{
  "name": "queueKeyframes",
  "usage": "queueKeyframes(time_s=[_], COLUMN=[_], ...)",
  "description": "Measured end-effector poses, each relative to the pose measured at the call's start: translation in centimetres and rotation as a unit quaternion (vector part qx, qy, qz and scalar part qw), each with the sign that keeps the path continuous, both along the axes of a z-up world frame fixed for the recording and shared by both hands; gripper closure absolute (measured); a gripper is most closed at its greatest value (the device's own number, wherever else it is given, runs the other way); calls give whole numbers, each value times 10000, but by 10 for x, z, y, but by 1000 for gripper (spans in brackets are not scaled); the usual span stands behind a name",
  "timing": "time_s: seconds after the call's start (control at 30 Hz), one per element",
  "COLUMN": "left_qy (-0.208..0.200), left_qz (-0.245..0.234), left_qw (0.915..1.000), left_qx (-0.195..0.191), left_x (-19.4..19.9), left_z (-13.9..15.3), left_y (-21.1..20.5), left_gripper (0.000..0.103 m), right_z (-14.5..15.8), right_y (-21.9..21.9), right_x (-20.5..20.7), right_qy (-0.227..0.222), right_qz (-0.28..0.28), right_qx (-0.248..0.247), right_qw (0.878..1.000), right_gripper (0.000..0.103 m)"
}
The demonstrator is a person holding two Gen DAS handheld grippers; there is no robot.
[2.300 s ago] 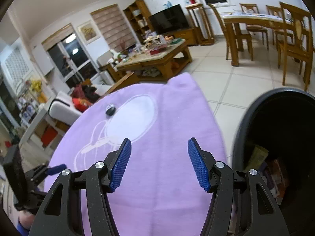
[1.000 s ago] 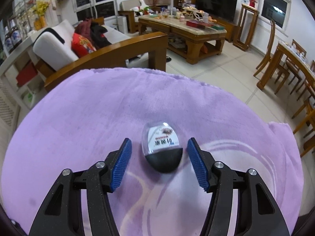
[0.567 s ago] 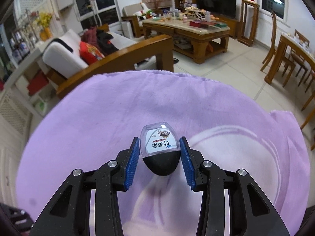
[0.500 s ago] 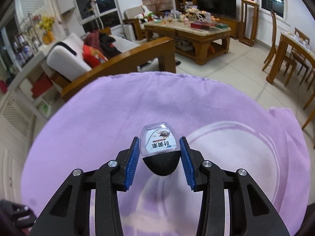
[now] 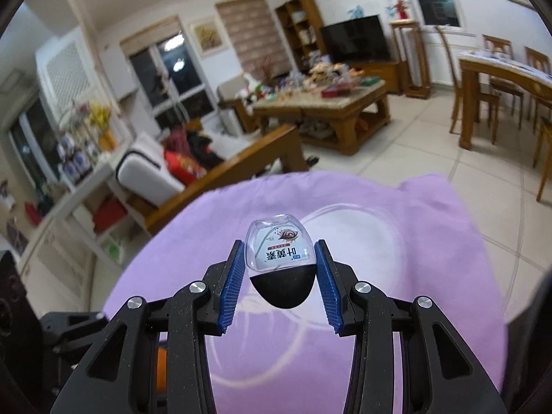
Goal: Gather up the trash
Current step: 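Carry the orange and bottle over the black bin and open both tools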
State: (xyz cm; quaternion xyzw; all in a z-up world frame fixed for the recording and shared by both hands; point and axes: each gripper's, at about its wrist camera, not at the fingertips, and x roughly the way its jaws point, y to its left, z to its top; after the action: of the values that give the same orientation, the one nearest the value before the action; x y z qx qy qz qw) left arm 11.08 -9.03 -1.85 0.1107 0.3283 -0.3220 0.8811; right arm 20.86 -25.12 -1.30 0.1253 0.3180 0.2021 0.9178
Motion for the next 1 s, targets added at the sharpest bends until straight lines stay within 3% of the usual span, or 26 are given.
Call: queueKeyframes(time_s=[0.37, 0.67, 1.0], left_qy=[-244, -168, 65], left_qz=[-994, -1515, -2039], left_qw=[9947, 9883, 9789], left_qx=[81, 17, 102], left_x=[-10, -9, -2], left_z=[10, 0, -29], left_y=[-105, -172, -248], left_gripper=[68, 68, 68], right_z=[0, -27, -66], right_y=[-138, -243, -325], right_x=[-84, -130, -157], right_qy=[-196, -102, 235], right_qz=[-1044, -1819, -2617], right_qx=[409, 671, 785], right_qw=[9935, 9810, 9616], right_gripper=[62, 62, 62])
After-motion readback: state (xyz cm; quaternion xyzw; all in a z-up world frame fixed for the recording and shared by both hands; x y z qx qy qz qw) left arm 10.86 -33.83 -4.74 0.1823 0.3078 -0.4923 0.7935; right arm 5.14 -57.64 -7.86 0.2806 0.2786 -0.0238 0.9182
